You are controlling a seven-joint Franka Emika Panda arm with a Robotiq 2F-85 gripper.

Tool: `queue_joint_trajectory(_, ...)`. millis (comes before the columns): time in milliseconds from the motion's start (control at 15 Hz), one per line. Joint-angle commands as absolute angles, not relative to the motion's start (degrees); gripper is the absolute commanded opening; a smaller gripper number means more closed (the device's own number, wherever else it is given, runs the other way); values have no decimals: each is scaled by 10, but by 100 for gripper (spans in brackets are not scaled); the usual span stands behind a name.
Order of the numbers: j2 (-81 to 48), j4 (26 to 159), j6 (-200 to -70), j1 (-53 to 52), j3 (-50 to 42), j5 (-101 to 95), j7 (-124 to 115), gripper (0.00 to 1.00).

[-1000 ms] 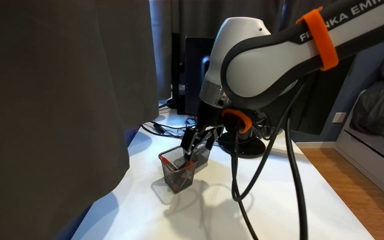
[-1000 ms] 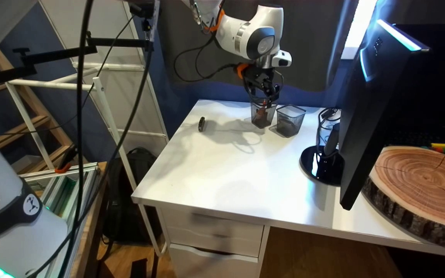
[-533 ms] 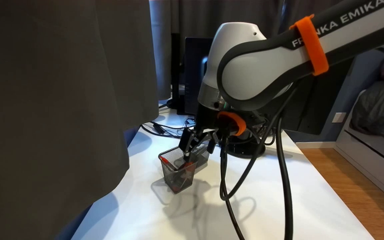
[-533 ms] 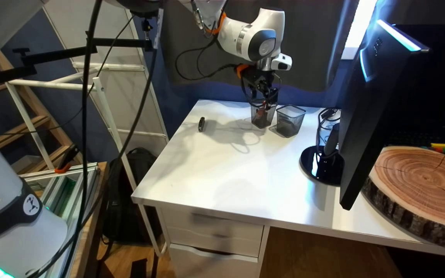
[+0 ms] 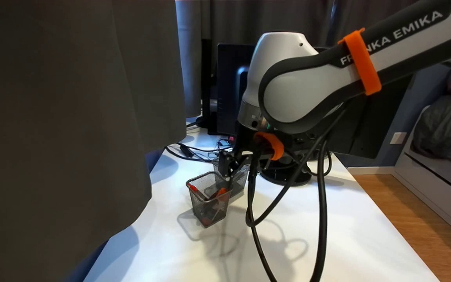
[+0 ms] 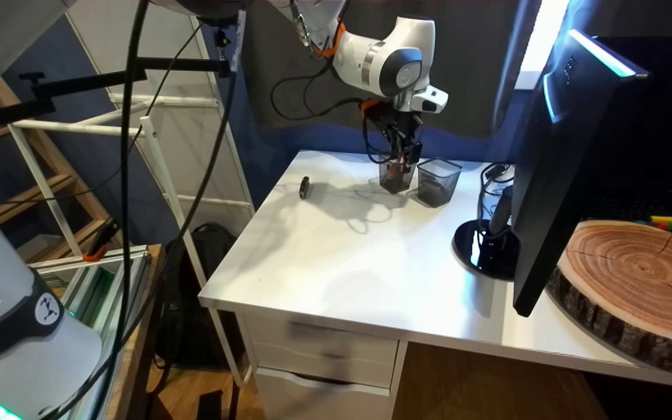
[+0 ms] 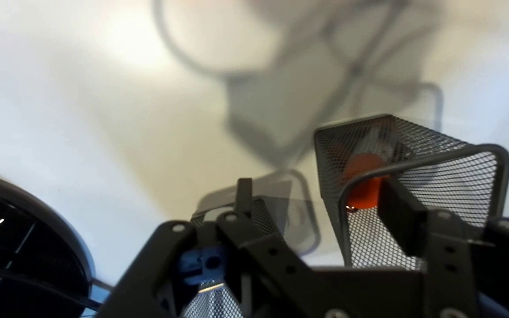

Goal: Move one bin to the front of the desk

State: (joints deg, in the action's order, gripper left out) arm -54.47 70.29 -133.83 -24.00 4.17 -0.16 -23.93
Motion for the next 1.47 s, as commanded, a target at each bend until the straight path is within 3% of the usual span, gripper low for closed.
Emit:
queue_joint_trajectory(0, -574, 674, -1355, -251, 28, -6, -259, 69)
queue_joint_trajectory(267, -588, 653, -1384, -256, 24, -12, -249, 83)
queue_joint_trajectory(533, -599, 639, -1401, -259, 18, -8, -255, 76)
queue_joint_trajectory(600, -602, 634, -1397, -259, 18, -5, -257, 56)
queue_joint_trajectory(733, -606, 628, -1384, -256, 21, 1, -258, 49)
queue_joint_trajectory(1200, -621, 606, -1377, -256, 26, 3, -256, 0)
queue_joint_trajectory(1400, -622, 598, -1367, -255, 33, 4, -248, 0)
